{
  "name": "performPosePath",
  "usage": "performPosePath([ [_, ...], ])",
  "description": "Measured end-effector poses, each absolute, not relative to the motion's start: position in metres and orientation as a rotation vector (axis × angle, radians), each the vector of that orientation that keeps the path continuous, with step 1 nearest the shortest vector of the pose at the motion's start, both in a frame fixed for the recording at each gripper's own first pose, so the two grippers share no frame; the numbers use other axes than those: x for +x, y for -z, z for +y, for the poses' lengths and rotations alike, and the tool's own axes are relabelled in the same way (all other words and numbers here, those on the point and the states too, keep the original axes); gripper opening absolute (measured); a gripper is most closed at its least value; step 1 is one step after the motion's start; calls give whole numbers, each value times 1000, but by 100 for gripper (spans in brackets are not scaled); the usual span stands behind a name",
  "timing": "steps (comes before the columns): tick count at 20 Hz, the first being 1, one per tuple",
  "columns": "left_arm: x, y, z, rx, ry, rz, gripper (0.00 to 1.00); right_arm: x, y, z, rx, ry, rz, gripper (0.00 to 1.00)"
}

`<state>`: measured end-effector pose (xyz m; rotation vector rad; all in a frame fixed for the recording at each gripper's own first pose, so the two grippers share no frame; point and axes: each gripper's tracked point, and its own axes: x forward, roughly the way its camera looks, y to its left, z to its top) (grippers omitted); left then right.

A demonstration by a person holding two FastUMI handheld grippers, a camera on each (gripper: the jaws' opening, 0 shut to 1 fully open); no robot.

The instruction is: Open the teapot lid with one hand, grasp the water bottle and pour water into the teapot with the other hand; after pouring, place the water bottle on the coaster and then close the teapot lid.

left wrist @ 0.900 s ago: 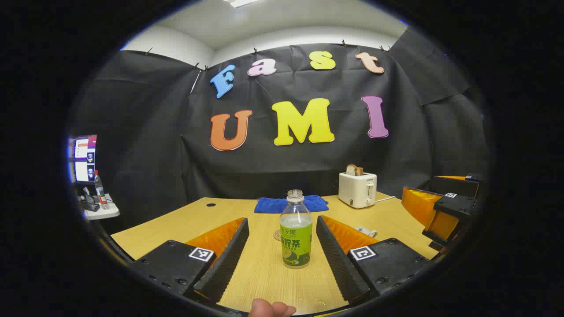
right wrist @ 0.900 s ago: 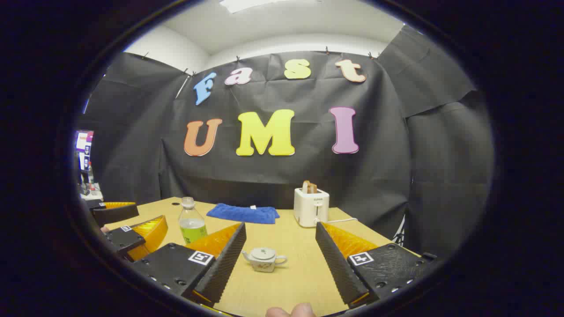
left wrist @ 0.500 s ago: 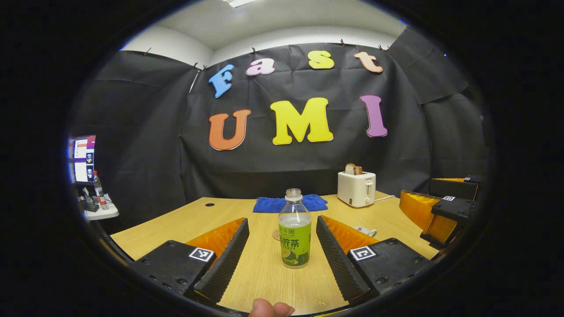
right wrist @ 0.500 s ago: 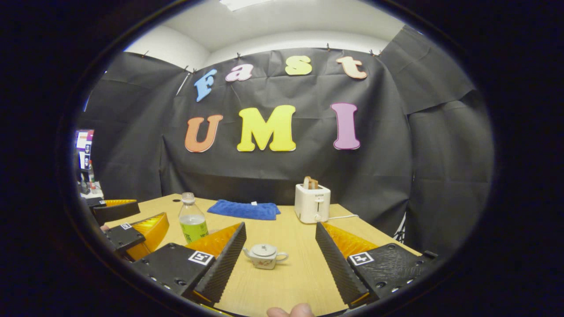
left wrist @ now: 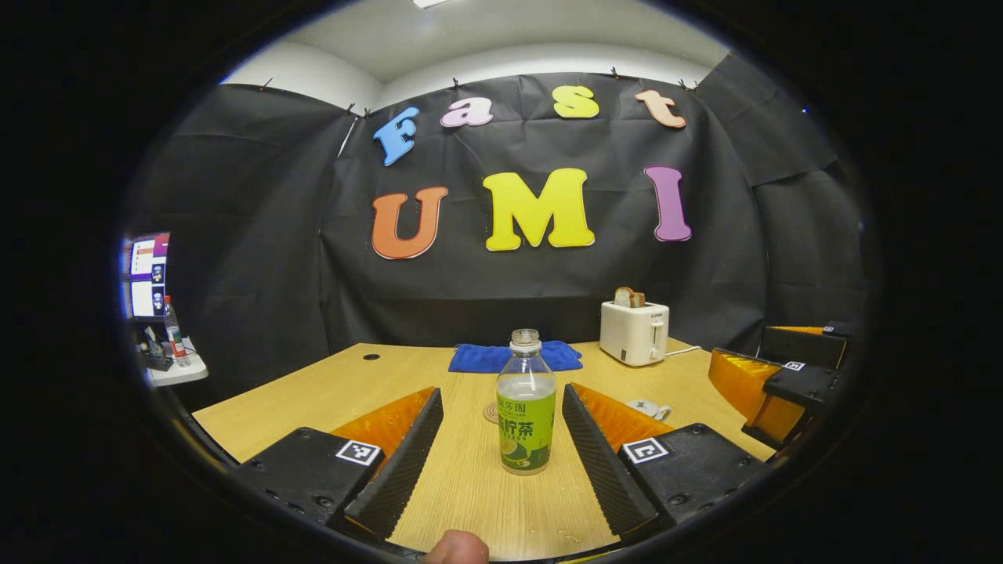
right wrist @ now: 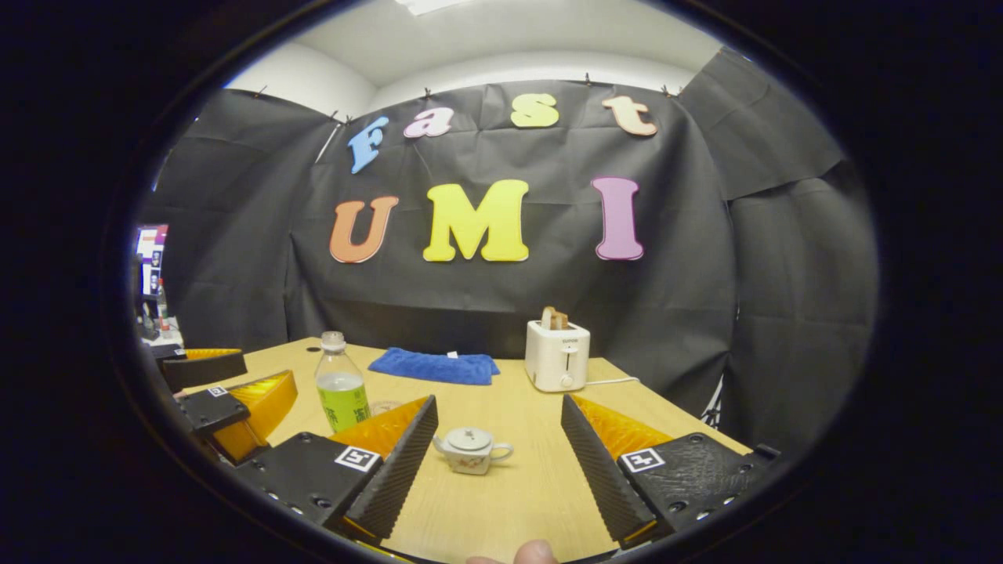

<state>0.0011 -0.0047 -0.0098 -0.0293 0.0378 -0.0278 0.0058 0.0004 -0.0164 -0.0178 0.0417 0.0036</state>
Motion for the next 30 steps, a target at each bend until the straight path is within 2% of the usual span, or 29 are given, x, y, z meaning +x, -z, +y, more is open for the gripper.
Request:
performPosePath([
  [9, 0, 8, -1, -52, 34, 48, 96, 28, 42, 0, -22, -10, 92, 95],
  [23, 3, 8, 11, -41, 16, 46, 96, 125, 98, 32, -20, -61, 221, 96],
  [25, 4, 9, 12, -29, 12, 48, 96, 132, 102, 35, -26, -65, 231, 93],
  [27, 5, 10, 12, -33, 12, 51, 96, 135, 105, 36, -13, -62, 234, 82],
  [28, 4, 9, 12, -35, 12, 50, 96, 135, 107, 38, -8, -62, 242, 73],
  [30, 5, 9, 15, -33, 9, 51, 96, 138, 114, 40, -2, -61, 259, 66],
])
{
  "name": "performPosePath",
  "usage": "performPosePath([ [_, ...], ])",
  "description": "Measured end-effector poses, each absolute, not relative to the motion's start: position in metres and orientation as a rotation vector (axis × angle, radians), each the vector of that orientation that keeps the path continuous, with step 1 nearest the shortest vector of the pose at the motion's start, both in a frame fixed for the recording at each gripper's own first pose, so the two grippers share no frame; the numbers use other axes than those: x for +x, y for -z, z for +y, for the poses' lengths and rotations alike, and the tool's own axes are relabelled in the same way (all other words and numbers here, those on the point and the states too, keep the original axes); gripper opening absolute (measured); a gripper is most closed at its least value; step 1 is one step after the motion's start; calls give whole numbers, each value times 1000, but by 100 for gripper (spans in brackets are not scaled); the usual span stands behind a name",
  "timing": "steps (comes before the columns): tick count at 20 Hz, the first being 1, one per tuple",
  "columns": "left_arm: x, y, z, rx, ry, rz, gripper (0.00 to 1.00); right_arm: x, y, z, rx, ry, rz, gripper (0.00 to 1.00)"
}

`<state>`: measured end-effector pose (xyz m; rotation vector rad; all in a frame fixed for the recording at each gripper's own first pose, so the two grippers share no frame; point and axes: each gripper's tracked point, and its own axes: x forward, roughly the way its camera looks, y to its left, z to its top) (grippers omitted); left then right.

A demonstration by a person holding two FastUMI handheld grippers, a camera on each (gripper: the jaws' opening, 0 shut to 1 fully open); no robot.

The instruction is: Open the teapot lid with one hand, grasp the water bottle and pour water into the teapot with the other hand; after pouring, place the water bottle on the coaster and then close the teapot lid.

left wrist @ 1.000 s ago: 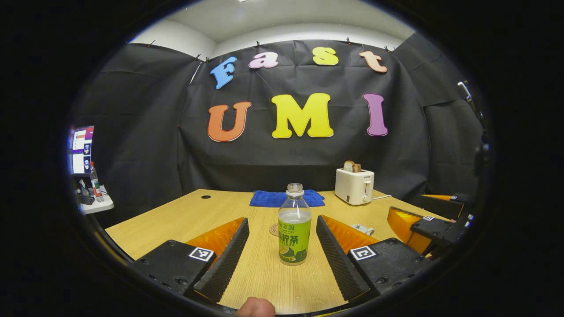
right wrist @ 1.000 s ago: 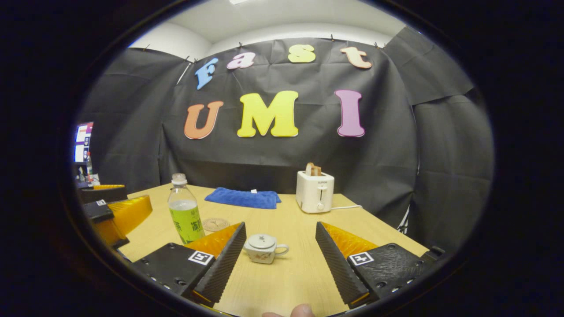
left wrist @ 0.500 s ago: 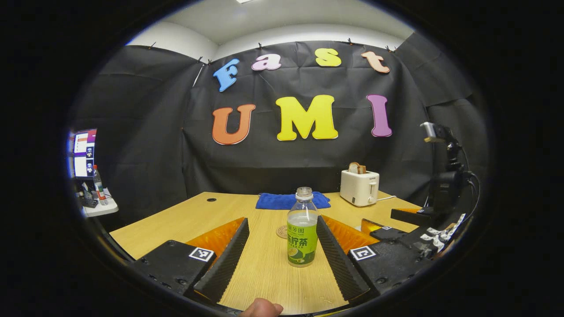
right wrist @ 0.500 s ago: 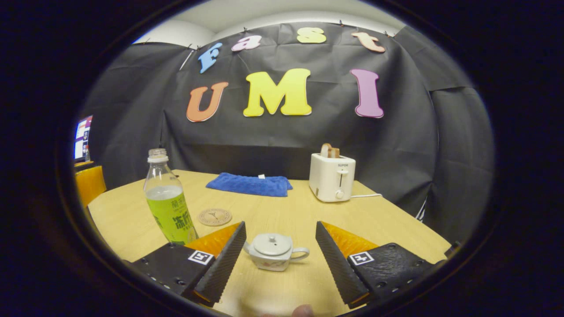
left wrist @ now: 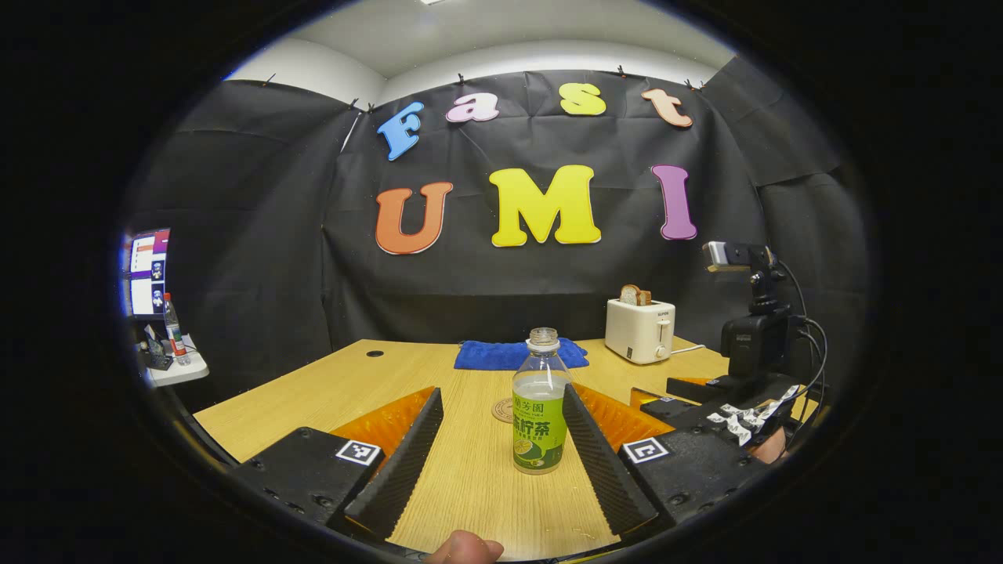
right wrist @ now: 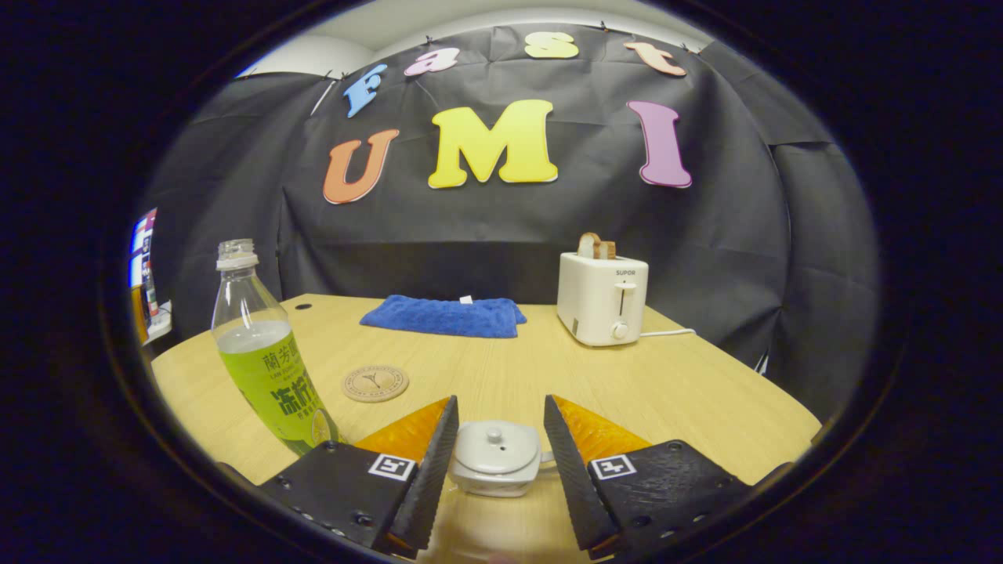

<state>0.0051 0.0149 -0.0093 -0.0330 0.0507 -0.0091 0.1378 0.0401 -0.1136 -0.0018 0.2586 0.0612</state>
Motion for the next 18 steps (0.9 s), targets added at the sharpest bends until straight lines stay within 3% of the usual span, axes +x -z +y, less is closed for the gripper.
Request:
performPosePath([
  [1, 6, 9, 14, -32, 8, 51, 96, 139, 110, 37, -3, -40, 256, 65],
  [2, 5, 8, 15, -31, 7, 50, 96, 142, 114, 37, -2, -34, 260, 39],
  [5, 6, 10, 19, -33, 1, 50, 96, 142, 114, 41, -8, -31, 268, 37],
  [7, 7, 9, 18, -34, 1, 50, 96, 145, 116, 41, -12, -22, 272, 9],
  [9, 7, 10, 21, -33, -1, 52, 96, 145, 118, 45, -9, -33, 272, 2],
  [10, 8, 10, 21, -35, 0, 51, 96, 144, 119, 43, -4, -38, 275, 11],
  [11, 8, 11, 21, -37, 2, 51, 96, 147, 117, 45, -6, -34, 271, 2],
  [18, 10, 15, 18, -45, 16, 58, 96, 144, 90, 45, 2, -76, 199, 0],
])
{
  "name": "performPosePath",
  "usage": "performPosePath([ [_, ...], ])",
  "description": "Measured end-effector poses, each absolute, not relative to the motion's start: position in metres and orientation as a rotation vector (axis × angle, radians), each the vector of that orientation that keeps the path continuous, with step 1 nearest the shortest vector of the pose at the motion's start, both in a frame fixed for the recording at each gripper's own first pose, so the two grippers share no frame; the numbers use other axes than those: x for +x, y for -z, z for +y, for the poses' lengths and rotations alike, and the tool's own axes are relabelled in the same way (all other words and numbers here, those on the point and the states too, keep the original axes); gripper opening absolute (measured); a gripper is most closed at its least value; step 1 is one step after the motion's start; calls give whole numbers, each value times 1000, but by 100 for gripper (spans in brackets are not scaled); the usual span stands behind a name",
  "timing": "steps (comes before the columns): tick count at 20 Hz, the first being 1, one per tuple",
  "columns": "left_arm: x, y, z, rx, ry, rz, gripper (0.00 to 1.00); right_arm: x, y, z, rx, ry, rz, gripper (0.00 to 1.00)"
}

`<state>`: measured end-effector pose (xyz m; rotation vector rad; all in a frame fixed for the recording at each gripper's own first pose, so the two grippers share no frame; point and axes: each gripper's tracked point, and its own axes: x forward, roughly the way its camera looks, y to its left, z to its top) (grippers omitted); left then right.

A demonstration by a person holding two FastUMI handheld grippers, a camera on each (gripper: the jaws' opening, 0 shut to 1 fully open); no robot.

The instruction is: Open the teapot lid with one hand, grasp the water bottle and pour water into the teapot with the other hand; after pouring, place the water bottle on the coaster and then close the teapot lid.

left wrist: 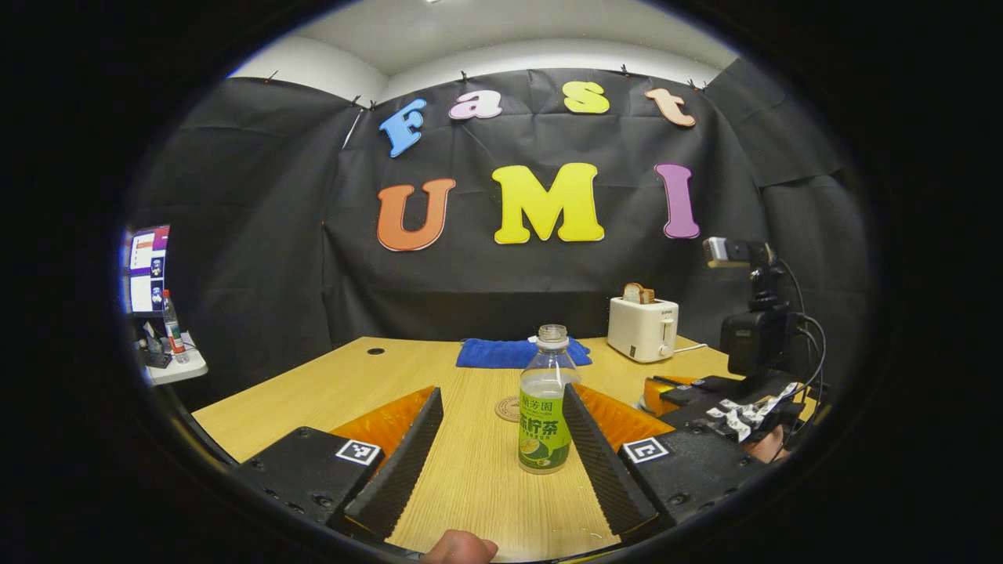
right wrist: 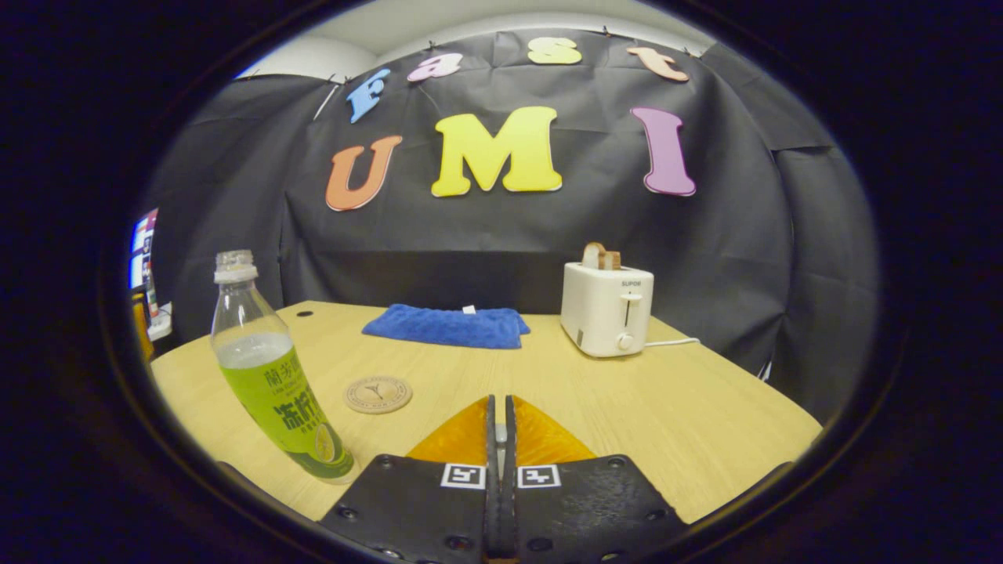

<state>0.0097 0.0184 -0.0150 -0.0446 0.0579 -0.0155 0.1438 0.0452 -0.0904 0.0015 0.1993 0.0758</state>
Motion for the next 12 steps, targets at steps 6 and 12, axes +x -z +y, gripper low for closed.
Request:
performPosePath([
  [6, 20, 35, -1, -68, 73, 92, 96, 125, 69, 28, 17, -95, 175, 0],
  [12, 36, 75, -24, -91, 116, 177, 96, 104, 68, 15, 21, -112, 165, 0],
])
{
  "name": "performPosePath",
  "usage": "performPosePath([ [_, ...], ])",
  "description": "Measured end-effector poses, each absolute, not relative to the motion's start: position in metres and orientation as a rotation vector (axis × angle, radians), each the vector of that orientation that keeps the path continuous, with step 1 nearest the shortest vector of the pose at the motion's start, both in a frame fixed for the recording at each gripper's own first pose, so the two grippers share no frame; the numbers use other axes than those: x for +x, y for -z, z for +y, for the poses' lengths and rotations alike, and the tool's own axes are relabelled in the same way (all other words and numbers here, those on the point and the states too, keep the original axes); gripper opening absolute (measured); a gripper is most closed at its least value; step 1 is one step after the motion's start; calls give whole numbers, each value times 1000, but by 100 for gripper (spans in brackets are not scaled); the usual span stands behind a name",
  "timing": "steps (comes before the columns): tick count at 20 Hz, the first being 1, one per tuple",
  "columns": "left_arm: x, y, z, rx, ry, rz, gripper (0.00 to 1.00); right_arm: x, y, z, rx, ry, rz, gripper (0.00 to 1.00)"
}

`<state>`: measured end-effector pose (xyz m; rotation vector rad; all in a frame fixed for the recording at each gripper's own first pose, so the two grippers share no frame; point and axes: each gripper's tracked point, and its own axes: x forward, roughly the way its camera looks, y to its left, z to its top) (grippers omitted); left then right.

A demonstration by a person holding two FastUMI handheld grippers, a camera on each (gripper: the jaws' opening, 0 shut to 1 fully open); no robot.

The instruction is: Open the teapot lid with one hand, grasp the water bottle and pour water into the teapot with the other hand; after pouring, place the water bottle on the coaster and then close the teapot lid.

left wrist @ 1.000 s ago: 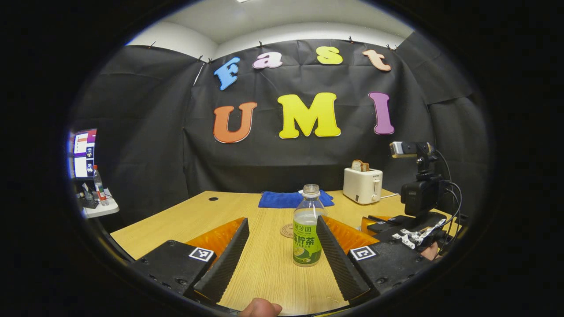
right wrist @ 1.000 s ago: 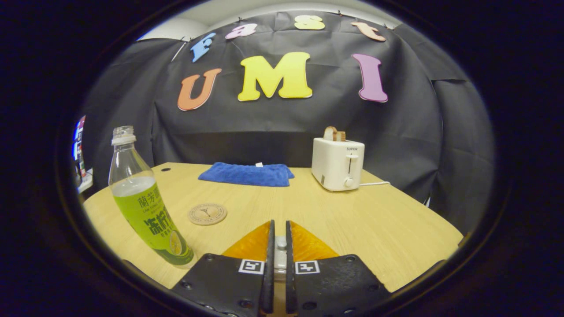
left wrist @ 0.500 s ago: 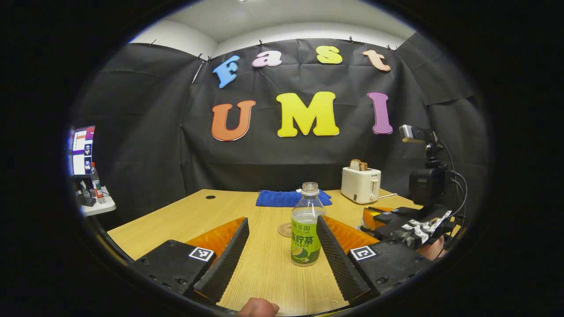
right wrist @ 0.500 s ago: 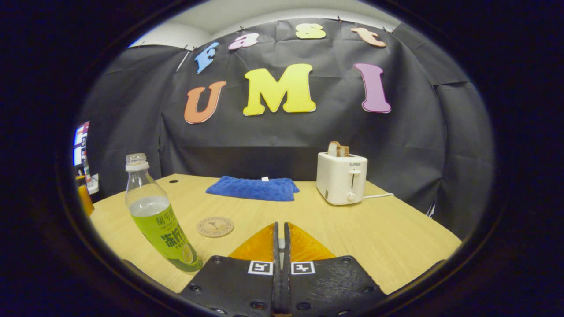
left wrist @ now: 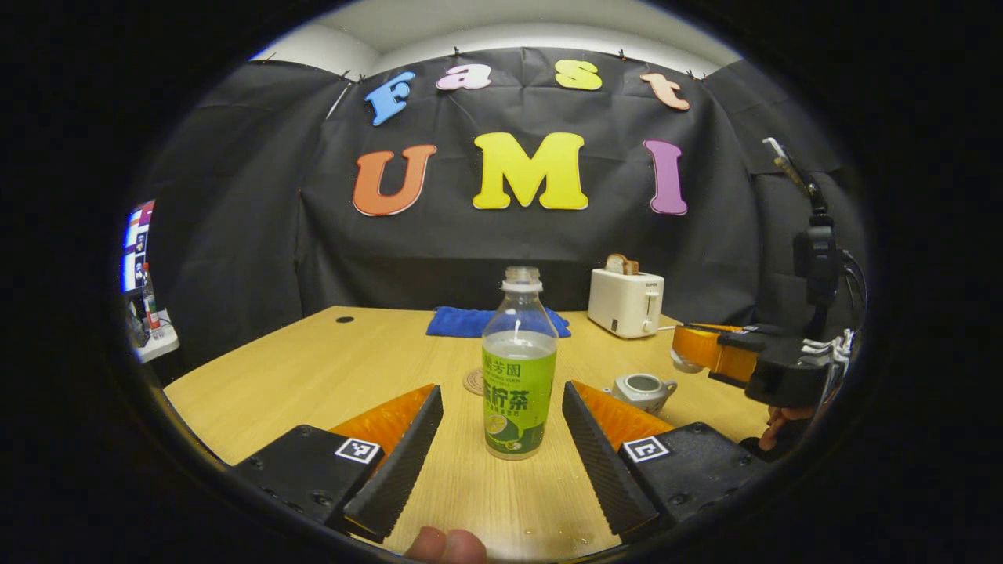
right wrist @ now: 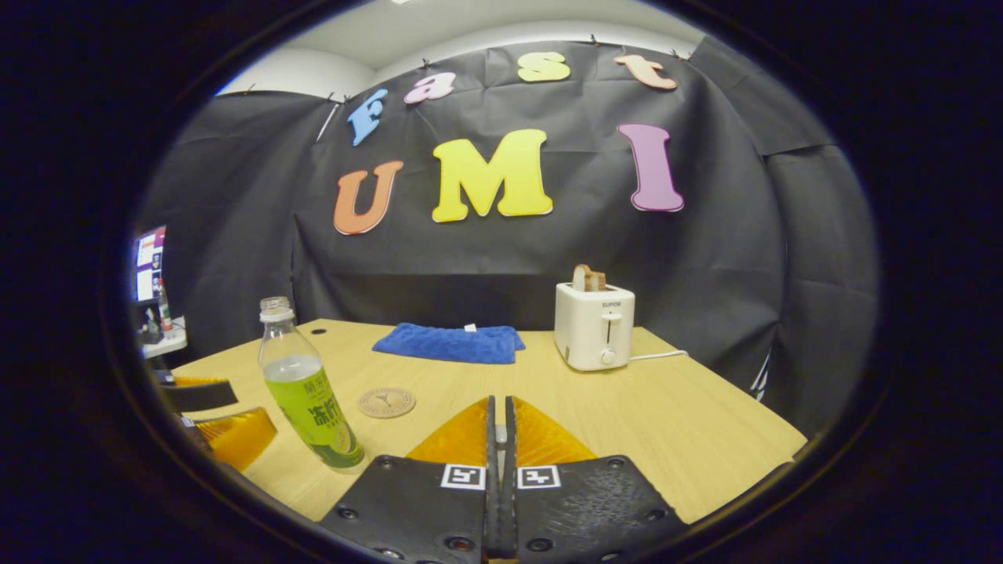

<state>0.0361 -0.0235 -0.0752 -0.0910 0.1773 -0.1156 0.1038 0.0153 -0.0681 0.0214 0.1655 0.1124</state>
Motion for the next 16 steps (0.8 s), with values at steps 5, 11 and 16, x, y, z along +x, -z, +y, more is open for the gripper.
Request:
performPosePath([
  [5, 56, 87, -30, -105, 118, 216, 96, 98, 65, 5, 25, -113, 160, 0],
  [11, 78, 105, -31, -94, 102, 248, 97, 96, 65, -8, 15, -105, 157, 0],
  [16, 92, 112, -34, -89, 108, 266, 97, 95, 69, -6, 20, -126, 168, 0],
])
